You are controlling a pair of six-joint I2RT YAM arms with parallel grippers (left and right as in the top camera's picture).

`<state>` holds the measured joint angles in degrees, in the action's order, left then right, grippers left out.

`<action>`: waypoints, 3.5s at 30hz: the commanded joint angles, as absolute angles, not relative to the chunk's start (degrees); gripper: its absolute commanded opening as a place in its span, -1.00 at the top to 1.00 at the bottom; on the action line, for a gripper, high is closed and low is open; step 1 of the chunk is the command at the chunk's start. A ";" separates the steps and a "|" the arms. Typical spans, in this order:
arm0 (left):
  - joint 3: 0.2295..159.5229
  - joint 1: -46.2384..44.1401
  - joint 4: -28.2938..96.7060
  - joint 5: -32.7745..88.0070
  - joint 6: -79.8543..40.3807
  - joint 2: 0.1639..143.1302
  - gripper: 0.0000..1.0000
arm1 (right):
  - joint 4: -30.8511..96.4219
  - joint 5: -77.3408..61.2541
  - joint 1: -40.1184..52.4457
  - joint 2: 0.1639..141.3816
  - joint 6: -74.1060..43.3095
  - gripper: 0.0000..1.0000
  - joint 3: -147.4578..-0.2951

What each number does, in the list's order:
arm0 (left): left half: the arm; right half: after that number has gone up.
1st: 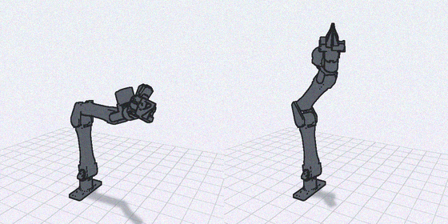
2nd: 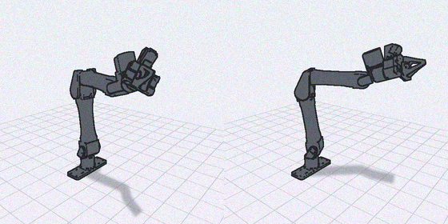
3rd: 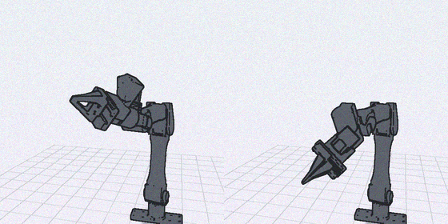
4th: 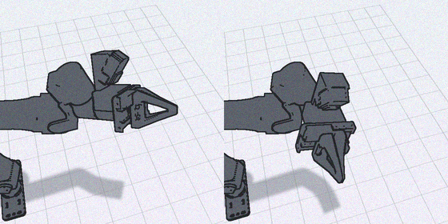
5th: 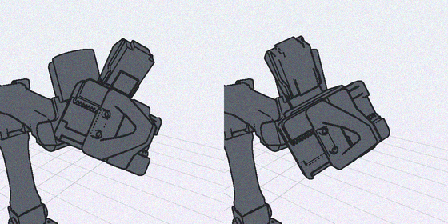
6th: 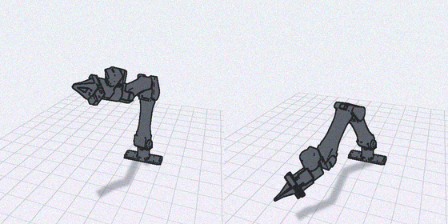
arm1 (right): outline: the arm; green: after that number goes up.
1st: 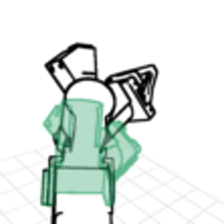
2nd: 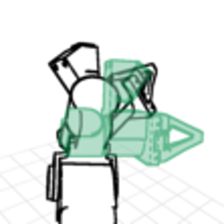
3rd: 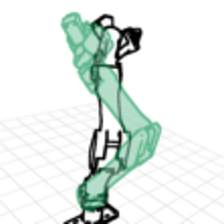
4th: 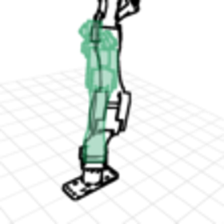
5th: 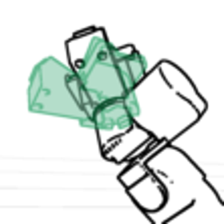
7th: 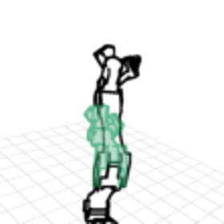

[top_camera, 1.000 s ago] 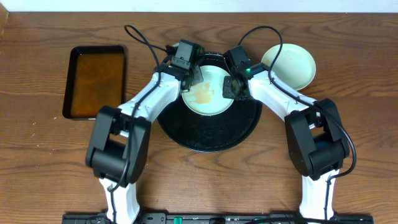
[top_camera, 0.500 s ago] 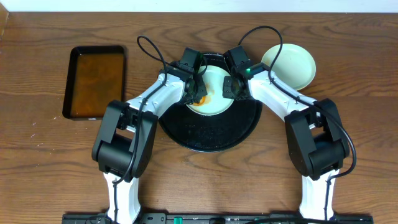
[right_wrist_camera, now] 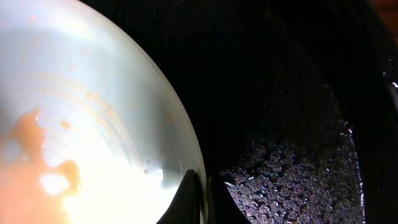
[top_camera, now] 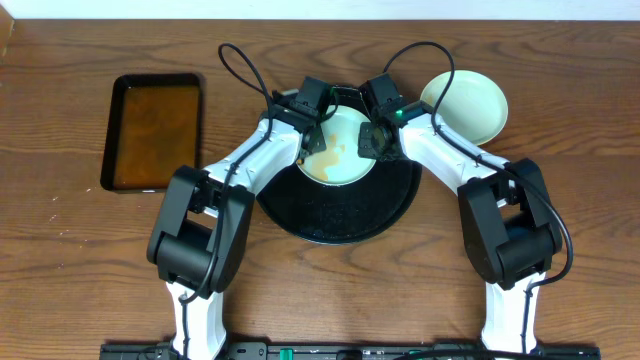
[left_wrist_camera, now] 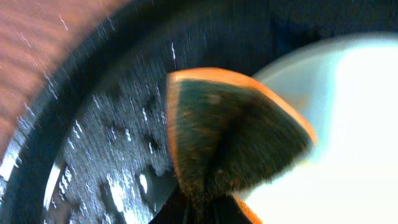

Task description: Clean dirty plates on tray and stack at the side

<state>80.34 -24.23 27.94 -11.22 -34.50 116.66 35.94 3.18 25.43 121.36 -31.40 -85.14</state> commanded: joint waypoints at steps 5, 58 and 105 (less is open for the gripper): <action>80.49 -22.76 21.82 -4.58 -33.50 115.61 0.85 | 37.12 7.90 25.50 123.20 -31.68 0.98 -84.38; 79.57 -17.04 27.90 -18.55 -23.18 103.11 0.85 | 36.62 7.53 25.50 118.48 -26.41 0.98 -84.51; 78.81 -17.06 31.24 -18.52 -23.22 103.11 0.81 | 29.43 -3.92 23.70 123.44 -22.61 0.98 -84.75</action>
<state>79.09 -17.04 31.20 -17.10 -22.68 102.76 28.64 -3.60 23.31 122.61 -21.74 -84.82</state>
